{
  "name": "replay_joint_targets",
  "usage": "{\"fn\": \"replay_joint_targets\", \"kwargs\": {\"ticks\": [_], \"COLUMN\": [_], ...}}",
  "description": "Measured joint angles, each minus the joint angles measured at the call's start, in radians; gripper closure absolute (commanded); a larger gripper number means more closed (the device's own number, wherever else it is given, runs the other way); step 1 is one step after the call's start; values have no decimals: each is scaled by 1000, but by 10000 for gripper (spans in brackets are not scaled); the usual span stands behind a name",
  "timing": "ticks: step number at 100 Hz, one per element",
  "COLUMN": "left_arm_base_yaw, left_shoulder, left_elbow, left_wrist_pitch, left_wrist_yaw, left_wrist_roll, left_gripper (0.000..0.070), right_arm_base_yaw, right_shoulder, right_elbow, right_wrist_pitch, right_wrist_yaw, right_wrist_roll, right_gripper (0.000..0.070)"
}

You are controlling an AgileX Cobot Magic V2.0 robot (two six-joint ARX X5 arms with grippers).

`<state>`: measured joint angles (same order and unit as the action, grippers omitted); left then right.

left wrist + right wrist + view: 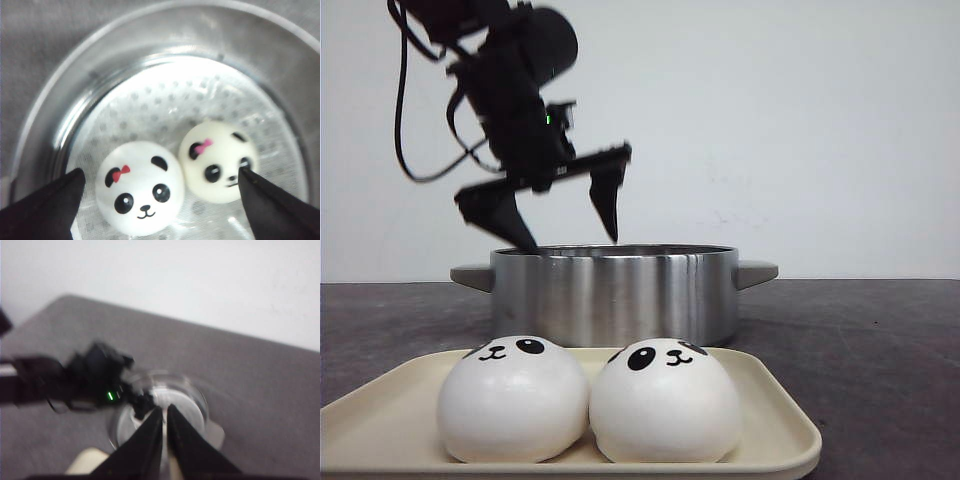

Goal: Steam buns
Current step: 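Move the held bun over the pot and release it with the left gripper, then lower the right gripper onto the front panda bun nearest it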

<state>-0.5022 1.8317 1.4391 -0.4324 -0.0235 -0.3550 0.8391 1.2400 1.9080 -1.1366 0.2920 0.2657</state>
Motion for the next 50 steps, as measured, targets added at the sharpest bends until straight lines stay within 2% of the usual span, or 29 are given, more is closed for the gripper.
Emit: {"fn": "replay_joint_targets", "kwargs": {"ticks": [19,33,50], "left_arm_base_yaw": [-6,-19,-41], "left_shoulder": [-222,-402,-585], "left_elbow": [32,43,44], "left_wrist_pitch": [8,-36,-158], "left_wrist_yaw": [0,0,0], "left_wrist_roll": [0,0,8], "left_gripper": [108,108,108], "right_arm_base_yaw": [-48,-78,-59], "right_shoulder": [51,65,64], "right_elbow": [-176,-383,-636], "right_wrist_pitch": [0,79,184], "right_wrist_yaw": [-41,-171,-303], "right_wrist_roll": [0,31,115], "right_gripper": [693,693,693]}}
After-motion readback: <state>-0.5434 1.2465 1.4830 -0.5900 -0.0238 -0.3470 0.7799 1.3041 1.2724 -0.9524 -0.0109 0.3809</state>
